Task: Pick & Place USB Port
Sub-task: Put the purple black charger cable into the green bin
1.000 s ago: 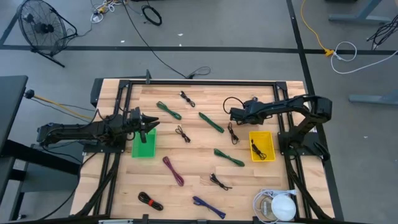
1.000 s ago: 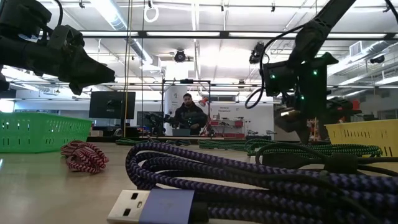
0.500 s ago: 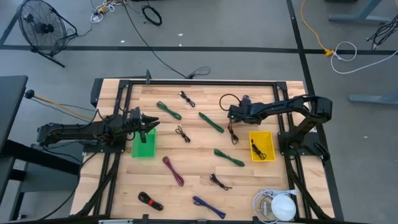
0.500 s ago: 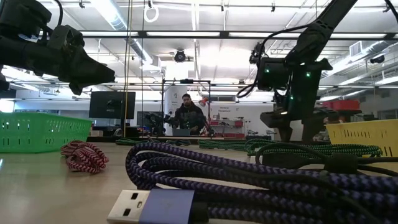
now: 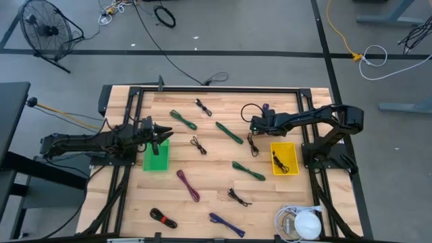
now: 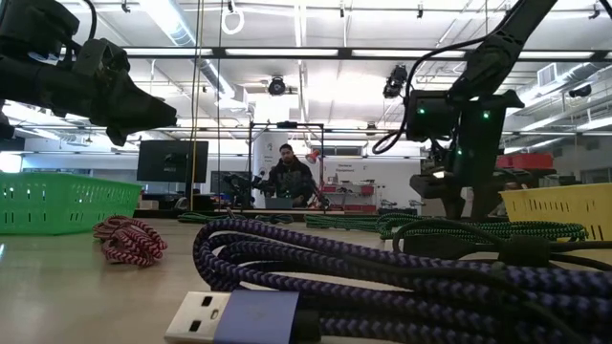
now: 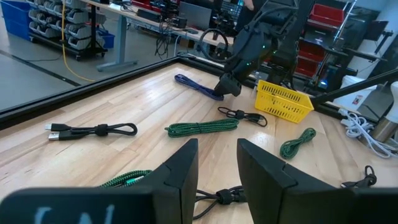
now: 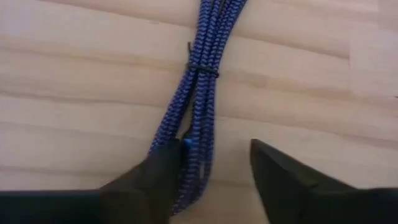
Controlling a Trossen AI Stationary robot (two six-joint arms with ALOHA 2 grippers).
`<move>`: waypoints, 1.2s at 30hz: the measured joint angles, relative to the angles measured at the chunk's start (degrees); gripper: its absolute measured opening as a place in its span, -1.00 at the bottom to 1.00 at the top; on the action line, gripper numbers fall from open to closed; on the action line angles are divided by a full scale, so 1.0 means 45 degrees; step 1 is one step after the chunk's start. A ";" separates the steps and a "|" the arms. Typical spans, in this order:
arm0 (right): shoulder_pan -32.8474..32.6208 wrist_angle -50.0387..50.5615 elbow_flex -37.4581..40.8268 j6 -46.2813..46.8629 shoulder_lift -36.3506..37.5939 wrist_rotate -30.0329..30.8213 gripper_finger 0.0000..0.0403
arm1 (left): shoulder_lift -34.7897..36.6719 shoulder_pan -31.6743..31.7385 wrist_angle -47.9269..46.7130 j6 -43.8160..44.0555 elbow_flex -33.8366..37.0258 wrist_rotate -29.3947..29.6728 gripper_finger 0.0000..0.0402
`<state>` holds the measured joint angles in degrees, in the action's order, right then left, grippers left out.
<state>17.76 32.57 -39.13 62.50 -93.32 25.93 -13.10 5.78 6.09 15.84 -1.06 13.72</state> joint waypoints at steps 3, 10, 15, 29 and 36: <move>-0.0004 0.0098 0.0010 -0.0251 0.0000 -0.0089 -0.62 | 0.0000 -0.0002 0.0000 0.0005 0.0000 0.0000 -0.43; 0.0000 0.0350 -0.0083 -0.0928 -0.0038 -0.0083 -0.94 | -0.0004 0.0001 0.0000 0.0005 0.0000 0.0000 -0.43; -0.0048 0.1962 -0.0940 -0.1761 0.0441 -0.0455 -0.94 | 0.0000 -0.0002 0.0000 0.0012 0.0000 -0.0056 -0.43; -0.2722 0.0436 -0.4179 -0.6026 0.3434 0.0362 -0.96 | -0.0273 -0.0004 0.4159 0.0350 0.0000 -0.2419 -0.43; -0.4733 -0.2345 -0.5121 -0.8376 0.4232 0.0443 -0.96 | -0.2537 -0.0398 0.5362 -0.0013 -0.1400 -0.2358 -0.43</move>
<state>-3.54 22.02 -62.18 24.80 -74.27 27.93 -24.52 3.99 30.21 15.78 -7.36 3.10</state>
